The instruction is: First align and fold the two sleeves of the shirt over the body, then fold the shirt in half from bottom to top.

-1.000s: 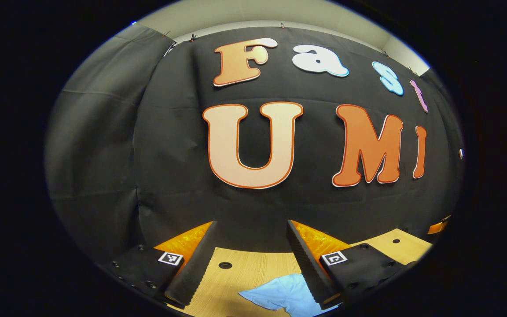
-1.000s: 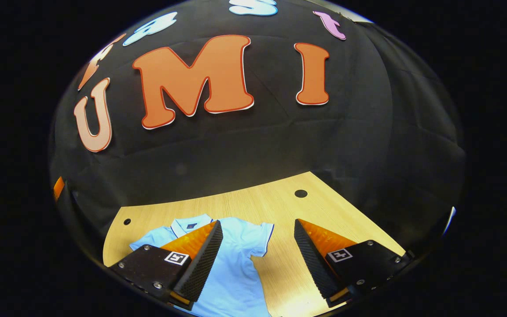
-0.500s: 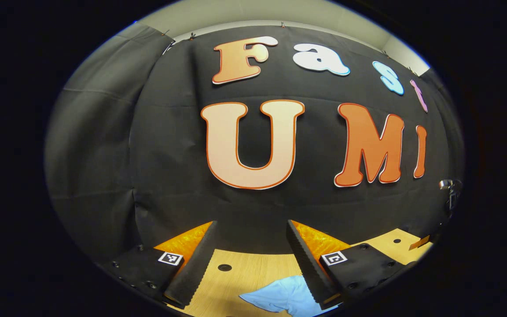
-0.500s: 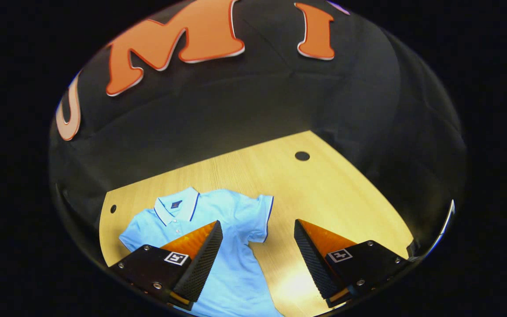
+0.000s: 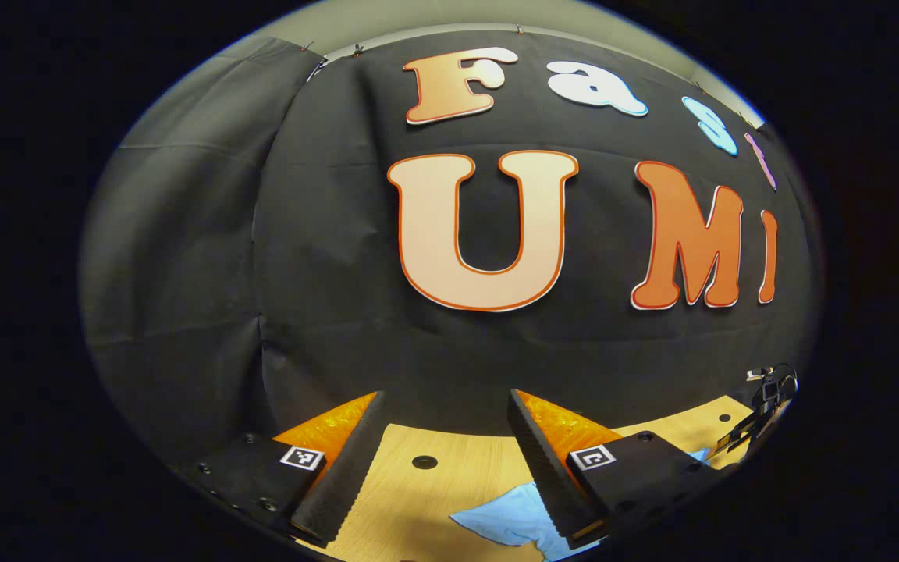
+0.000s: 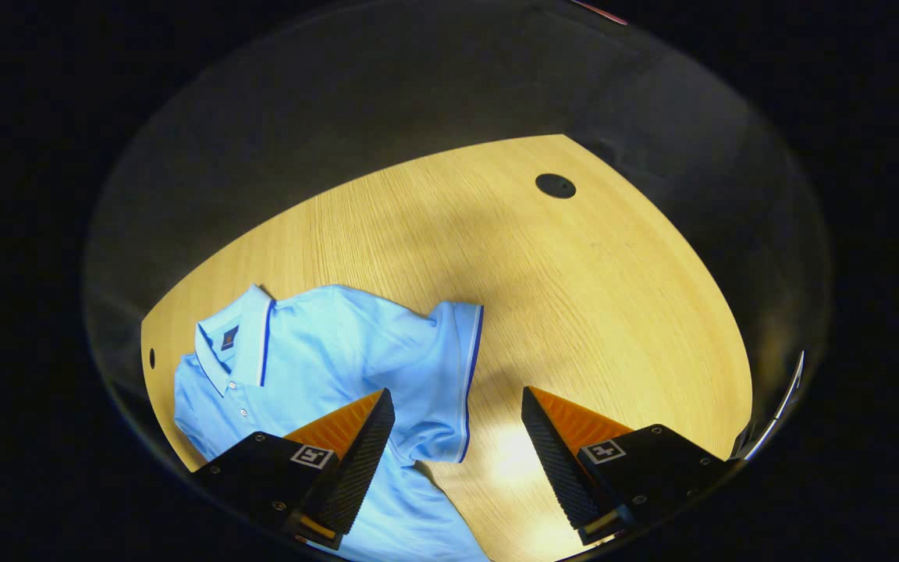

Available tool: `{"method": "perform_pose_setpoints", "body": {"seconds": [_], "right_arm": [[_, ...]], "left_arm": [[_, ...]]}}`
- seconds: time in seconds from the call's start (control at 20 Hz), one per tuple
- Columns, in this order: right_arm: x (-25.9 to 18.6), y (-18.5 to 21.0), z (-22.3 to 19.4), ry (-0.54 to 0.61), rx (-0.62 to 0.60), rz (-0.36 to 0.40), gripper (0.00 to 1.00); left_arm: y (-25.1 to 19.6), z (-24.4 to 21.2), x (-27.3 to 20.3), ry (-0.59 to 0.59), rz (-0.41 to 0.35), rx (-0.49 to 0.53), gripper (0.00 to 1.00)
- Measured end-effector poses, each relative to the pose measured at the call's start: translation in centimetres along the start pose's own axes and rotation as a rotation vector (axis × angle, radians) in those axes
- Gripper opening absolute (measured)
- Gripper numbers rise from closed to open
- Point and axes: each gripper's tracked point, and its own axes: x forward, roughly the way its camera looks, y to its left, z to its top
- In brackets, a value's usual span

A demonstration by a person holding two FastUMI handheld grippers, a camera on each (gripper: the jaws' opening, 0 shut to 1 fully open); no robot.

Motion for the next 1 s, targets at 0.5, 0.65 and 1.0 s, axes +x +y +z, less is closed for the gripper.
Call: {"method": "perform_pose_setpoints", "body": {"seconds": [0.5,0.65,1.0], "right_arm": [[2.8,0.9,-1.0,0.050,-0.015,-0.025,0.72],[2.8,0.8,-0.4,0.033,-0.007,-0.010,0.15],[-2.4,5.7,1.3,-0.097,-0.047,0.121,0.01]], "left_arm": [[3.0,-2.0,0.6,0.043,0.074,0.027,0.98],[2.9,-2.5,0.7,0.057,0.071,0.019,0.98],[2.8,-2.7,0.6,0.060,0.052,0.019,0.98]]}}
